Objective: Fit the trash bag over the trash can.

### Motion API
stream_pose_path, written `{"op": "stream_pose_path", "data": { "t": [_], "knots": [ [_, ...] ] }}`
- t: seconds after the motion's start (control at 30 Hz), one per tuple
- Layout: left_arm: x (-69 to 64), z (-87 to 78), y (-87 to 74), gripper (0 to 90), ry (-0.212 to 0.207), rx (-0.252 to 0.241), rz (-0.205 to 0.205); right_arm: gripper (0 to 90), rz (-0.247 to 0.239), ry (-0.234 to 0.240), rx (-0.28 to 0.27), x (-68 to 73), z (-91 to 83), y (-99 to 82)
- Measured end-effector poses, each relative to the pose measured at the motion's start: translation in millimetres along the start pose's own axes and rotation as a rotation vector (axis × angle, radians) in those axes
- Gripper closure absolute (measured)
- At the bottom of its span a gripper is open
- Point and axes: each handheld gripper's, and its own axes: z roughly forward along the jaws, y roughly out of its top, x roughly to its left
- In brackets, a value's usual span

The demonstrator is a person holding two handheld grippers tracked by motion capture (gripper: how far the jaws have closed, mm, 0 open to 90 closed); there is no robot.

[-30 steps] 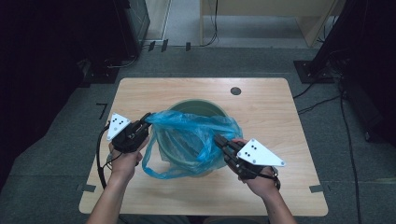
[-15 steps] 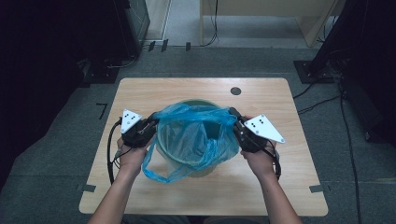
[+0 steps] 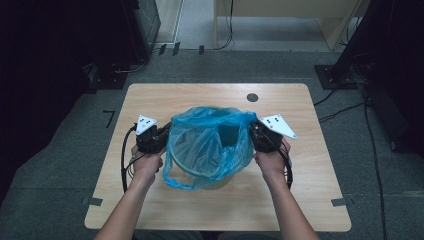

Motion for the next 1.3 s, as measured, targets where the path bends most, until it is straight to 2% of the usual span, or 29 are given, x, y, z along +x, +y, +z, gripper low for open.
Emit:
{"op": "stream_pose_path", "data": {
  "t": [0.03,0.07,0.1,0.23,0.33,0.4,0.47,0.53,0.6,0.67,0.77,0.83,0.93,0.97,1.0,1.07,1.1,1.13,1.17,1.23,1.27,1.3],
  "knots": [
    [1.4,-3.8,-0.2,85.5,-0.015,-0.021,-0.027,90.0,0.012,0.004,0.004,-0.5,0.3,-1.3],
    [2.1,-7.1,-0.2,83.6,-0.024,-0.039,-0.033,90.0,0.014,0.01,0.003,-1.1,-0.3,-2.5],
    [2.1,-7.1,-0.2,82.4,-0.024,-0.039,-0.033,90.0,0.014,0.01,0.003,-1.1,-0.3,-2.5],
    [3.9,-24.2,1.7,77.1,-0.014,-0.103,-0.035,90.0,0.001,0.015,-0.007,-0.2,-4.7,-5.0],
    [6.4,-41.8,4.0,65.5,-0.016,-0.166,-0.059,90.0,-0.016,0.01,-0.018,0.8,-8.8,-5.2],
    [5.6,-54.6,4.3,63.5,-0.043,-0.209,-0.073,90.0,-0.02,0.009,-0.02,0.9,-9.4,-5.6],
    [0.5,-66.7,1.9,59.8,-0.078,-0.247,-0.059,90.0,-0.024,0.007,-0.021,0.9,-10.2,-6.4],
    [-7.8,-76.2,-2.5,55.1,-0.123,-0.264,-0.026,90.0,-0.023,0.008,-0.025,1.0,-10.5,-7.0],
    [-17.0,-83.2,-8.5,47.4,-0.138,-0.272,0.009,90.0,-0.026,0.006,-0.026,1.3,-10.7,-7.1],
    [-24.0,-88.4,-19.2,38.3,-0.157,-0.269,0.026,90.0,-0.024,0.005,-0.028,2.2,-11.6,-7.3],
    [-24.5,-88.9,-25.1,35.3,-0.155,-0.249,0.028,90.0,-0.028,0.001,-0.03,2.5,-12.1,-7.7],
    [-22.6,-90.2,-29.6,35.3,-0.182,-0.243,0.016,90.0,-0.03,-0.001,-0.031,2.6,-12.3,-8.0],
    [-19.2,-95.0,-29.9,42.6,-0.23,-0.228,-0.01,90.0,-0.031,-0.002,-0.034,2.6,-12.7,-8.7],
    [-18.4,-96.2,-29.4,48.2,-0.249,-0.22,-0.013,90.0,-0.035,-0.001,-0.035,2.3,-12.6,-9.0],
    [-18.0,-97.3,-29.3,48.2,-0.255,-0.217,-0.011,90.0,-0.035,-0.001,-0.035,2.3,-12.6,-9.0],
    [-18.2,-100.0,-28.7,68.3,-0.269,-0.222,-0.005,90.0,-0.034,-0.001,-0.037,2.4,-12.6,-9.0],
    [-18.8,-101.5,-28.2,68.3,-0.238,-0.222,0.008,90.0,-0.034,-0.001,-0.037,2.4,-12.6,-9.0],
    [-19.1,-101.7,-27.8,77.1,-0.205,-0.219,0.019,90.0,-0.035,-0.002,-0.038,2.2,-12.7,-9.1],
    [-18.4,-101.4,-27.7,88.6,-0.201,-0.218,0.018,90.0,-0.034,0.0,-0.037,2.0,-12.5,-9.1],
    [-17.0,-98.8,-28.0,90.0,-0.17,-0.216,0.028,90.0,-0.036,0.001,-0.036,2.2,-12.1,-9.3],
    [-17.4,-93.7,-28.4,90.0,-0.128,-0.201,0.066,90.0,-0.039,0.001,-0.035,2.2,-11.9,-9.4],
    [-17.7,-90.5,-28.5,90.0,-0.104,-0.196,0.075,90.0,-0.038,0.002,-0.035,2.5,-11.5,-9.6]
  ]
}}
